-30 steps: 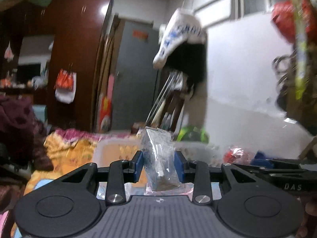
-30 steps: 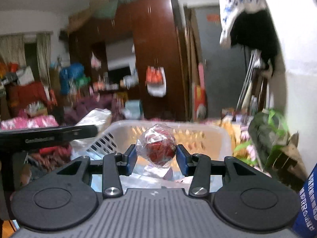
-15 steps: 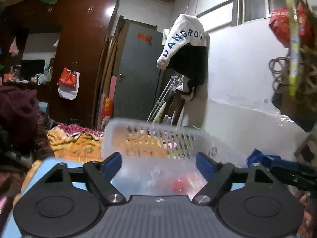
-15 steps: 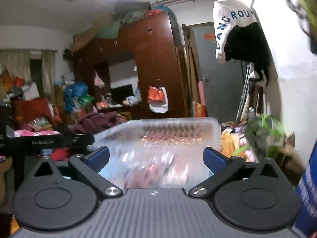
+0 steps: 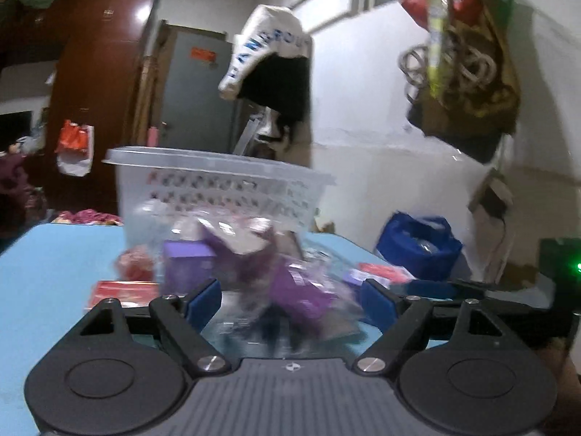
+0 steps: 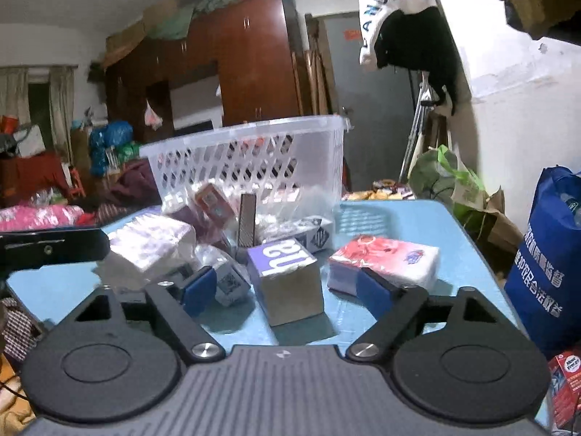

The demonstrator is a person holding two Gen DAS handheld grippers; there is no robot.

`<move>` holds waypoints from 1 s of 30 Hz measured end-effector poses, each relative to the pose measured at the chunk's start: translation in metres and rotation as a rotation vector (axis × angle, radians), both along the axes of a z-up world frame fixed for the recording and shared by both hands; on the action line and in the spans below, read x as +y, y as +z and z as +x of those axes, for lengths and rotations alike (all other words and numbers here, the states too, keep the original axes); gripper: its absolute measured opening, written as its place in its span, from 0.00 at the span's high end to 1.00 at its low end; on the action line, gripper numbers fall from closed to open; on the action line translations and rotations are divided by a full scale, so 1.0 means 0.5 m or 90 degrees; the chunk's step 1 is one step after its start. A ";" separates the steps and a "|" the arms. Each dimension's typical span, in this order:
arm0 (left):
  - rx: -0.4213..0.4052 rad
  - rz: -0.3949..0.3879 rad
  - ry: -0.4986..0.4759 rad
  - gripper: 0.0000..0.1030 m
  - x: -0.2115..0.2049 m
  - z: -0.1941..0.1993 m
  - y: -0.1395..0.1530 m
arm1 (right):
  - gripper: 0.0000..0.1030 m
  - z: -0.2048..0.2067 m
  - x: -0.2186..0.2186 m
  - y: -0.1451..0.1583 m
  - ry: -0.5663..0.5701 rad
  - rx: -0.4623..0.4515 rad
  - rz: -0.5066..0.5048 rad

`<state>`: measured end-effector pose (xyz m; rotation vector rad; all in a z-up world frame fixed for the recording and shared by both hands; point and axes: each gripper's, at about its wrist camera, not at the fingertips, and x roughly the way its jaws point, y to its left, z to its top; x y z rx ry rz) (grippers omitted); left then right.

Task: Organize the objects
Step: 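Grasp a clear bagged item with left gripper while right gripper grasps purple-labelled white box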

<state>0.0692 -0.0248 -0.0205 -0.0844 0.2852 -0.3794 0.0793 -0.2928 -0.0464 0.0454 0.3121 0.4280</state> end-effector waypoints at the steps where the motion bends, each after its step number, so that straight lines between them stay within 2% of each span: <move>1: 0.003 0.008 0.000 0.16 -0.011 0.006 -0.001 | 0.19 -0.001 0.006 -0.001 -0.001 0.003 -0.009; 3: 0.009 0.023 0.008 0.16 -0.032 0.014 -0.008 | 0.19 0.007 0.011 -0.002 -0.009 0.002 -0.024; 8: 0.017 0.039 0.027 0.17 -0.049 0.026 -0.021 | 0.38 0.011 0.021 -0.006 -0.016 0.006 -0.044; 9: 0.018 0.042 0.028 0.20 -0.053 0.027 -0.023 | 0.43 0.012 0.018 -0.008 -0.013 0.006 -0.041; 10: 0.017 0.044 0.028 0.22 -0.054 0.028 -0.025 | 0.51 0.013 0.015 -0.010 -0.008 0.012 -0.035; 11: 0.015 0.047 0.027 0.31 -0.059 0.027 -0.028 | 0.53 0.012 0.010 -0.012 -0.009 0.014 -0.027; 12: 0.014 0.052 0.025 0.41 -0.064 0.027 -0.028 | 0.54 0.012 0.007 -0.013 -0.009 0.011 -0.019; 13: 0.009 0.063 0.028 0.42 -0.067 0.026 -0.029 | 0.54 0.010 0.003 -0.012 -0.008 0.010 -0.010; 16: -0.003 0.070 0.036 0.53 -0.067 0.018 -0.028 | 0.55 -0.003 -0.004 -0.007 -0.010 0.001 0.003; 24: -0.017 0.027 0.042 0.53 -0.021 0.009 -0.016 | 0.55 -0.021 -0.010 0.007 -0.009 -0.011 0.017; 30: -0.044 0.019 0.049 0.53 0.005 -0.007 -0.014 | 0.56 -0.025 -0.004 0.012 0.002 -0.013 0.024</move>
